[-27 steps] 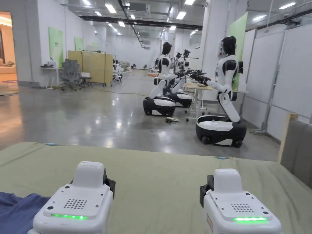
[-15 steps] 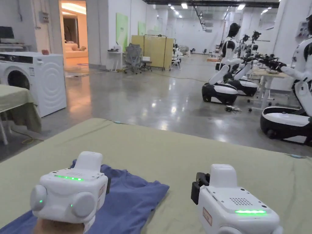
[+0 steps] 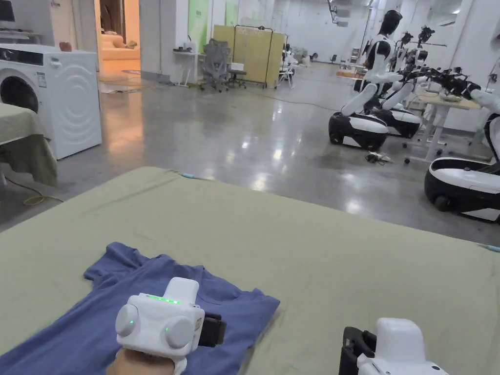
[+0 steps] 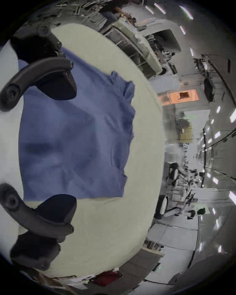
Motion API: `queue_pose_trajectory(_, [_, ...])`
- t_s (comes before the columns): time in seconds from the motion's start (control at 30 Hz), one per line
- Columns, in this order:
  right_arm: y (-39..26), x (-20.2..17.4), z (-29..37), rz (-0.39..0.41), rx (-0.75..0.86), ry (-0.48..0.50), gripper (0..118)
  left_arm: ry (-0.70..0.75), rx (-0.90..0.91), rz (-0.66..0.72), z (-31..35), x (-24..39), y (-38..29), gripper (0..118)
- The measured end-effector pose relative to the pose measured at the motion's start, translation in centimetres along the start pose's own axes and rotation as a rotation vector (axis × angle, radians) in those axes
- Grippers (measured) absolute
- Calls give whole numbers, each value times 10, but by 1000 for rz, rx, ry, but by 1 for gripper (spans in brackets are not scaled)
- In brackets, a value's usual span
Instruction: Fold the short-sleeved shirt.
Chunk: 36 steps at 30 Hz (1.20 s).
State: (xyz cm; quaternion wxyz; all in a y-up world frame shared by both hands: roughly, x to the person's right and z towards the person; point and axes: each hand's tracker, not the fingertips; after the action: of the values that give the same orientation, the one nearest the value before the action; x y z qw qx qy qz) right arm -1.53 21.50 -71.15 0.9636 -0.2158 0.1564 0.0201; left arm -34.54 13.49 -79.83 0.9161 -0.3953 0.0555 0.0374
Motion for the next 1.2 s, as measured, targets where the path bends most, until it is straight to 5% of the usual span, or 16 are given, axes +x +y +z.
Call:
queue_pose_trajectory(0.27, [-18, 25, -42, -10, -95, -60, 5, 152, -171, -11, -110, -11, -15, 109])
queue_pose_trajectory(0.3, [-20, 25, -45, -4, -105, -65, 5, 59, -128, 85, -103, -19, -12, 91])
queue_pose_trajectory(0.33, [-23, 25, -46, 2, -107, -70, 5, 65, -97, 84, -95, -21, -7, 38])
queue_pose_trajectory(0.37, [-25, 26, -47, 1, -102, -72, 5, 57, -28, 75, -85, -22, -7, 6])
queue_pose_trajectory(0.43, [-24, 29, -47, -34, -98, -64, 5, 176, 6, 38, -81, -19, -4, 6])
queue_pose_trajectory(0.5, [-23, 30, -43, -53, -102, -51, 5, 80, -94, 49, -86, -20, -6, 6])
queue_pose_trajectory(0.73, [-20, 57, -7, -86, -52, -88, 5, -15, 107, 23, -25, 30, 24, 6])
queue_pose_trajectory(1.2, [-29, 176, 101, -203, 66, -271, 5, -509, 352, -233, 125, 301, 85, 5])
